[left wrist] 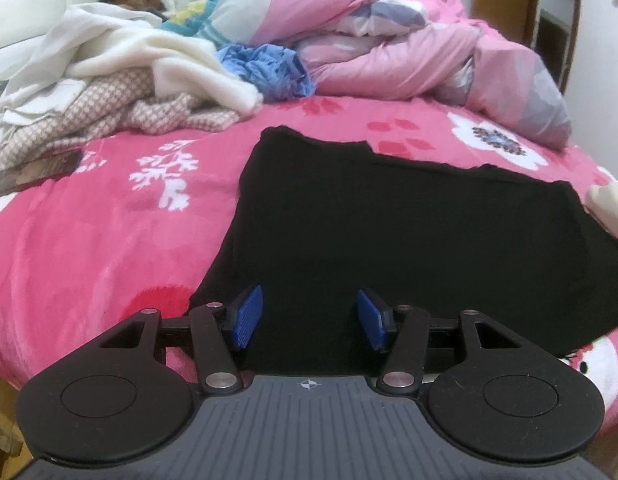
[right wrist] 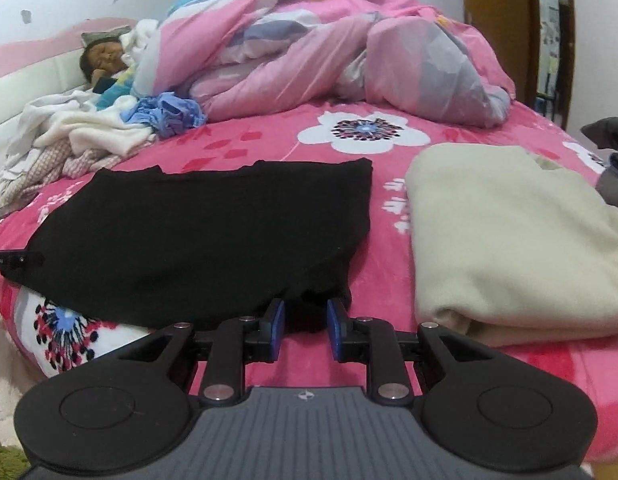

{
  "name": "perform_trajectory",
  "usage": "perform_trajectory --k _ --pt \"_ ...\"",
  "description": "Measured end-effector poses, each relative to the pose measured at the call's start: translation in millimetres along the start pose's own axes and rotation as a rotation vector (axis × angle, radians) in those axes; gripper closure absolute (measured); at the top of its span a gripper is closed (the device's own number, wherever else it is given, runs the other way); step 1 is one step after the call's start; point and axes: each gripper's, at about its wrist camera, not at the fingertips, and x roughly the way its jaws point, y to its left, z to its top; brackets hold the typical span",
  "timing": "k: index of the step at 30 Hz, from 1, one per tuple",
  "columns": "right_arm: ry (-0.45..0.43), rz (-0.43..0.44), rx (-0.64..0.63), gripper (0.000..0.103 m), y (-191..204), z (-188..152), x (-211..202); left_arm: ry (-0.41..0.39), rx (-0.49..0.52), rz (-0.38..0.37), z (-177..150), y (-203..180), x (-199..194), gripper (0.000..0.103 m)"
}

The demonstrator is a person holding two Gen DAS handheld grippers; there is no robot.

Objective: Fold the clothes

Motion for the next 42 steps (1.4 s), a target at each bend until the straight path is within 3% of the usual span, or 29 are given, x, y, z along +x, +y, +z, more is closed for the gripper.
perform_trajectory --k 4,6,11,16,21,23,26,29,32,35,37,38,42 --pt "-0.029 0.027 -0.027 0.084 -6 1 10 0.003 0.012 0.024 2 -5 2 0.049" --pt "-0.035 0.046 -0.039 0.101 -9 1 8 0.008 0.013 0.031 3 -6 3 0.049" --pt "-0.053 0.034 0.020 0.102 -38 -2 -19 0.016 0.009 0.038 5 -7 3 0.049" --pt "0.034 0.016 0.057 0.102 -55 -19 -7 0.023 0.018 0.040 6 -8 5 0.049" --pt "0.036 -0.051 0.080 0.102 -63 -19 -18 0.014 0.035 0.046 7 -9 5 0.049" --pt "0.006 -0.076 0.054 0.102 -58 -14 -32 -0.002 0.050 0.057 8 -10 1 0.049" --pt "-0.090 -0.013 0.014 0.101 -37 2 -51 -0.055 0.076 0.066 11 -12 -10 0.049" --pt "-0.156 0.054 -0.080 0.101 0 13 -38 -0.079 0.101 0.029 13 -18 -13 0.049" --pt "-0.136 0.101 -0.165 0.101 31 10 -9 -0.070 0.149 0.007 9 -28 -6 0.049" --pt "-0.029 0.055 -0.191 0.101 31 -4 17 -0.035 0.182 0.026 -1 -30 7 0.049" --pt "0.028 0.021 -0.148 0.102 15 -20 18 -0.032 0.135 0.007 -4 -19 9 0.048" --pt "0.009 0.022 -0.107 0.102 5 -24 7 -0.031 0.110 -0.004 -4 -13 8 0.048" --pt "0.064 -0.053 -0.077 0.100 -4 -13 -15 -0.055 0.091 0.011 1 -1 -2 0.048"
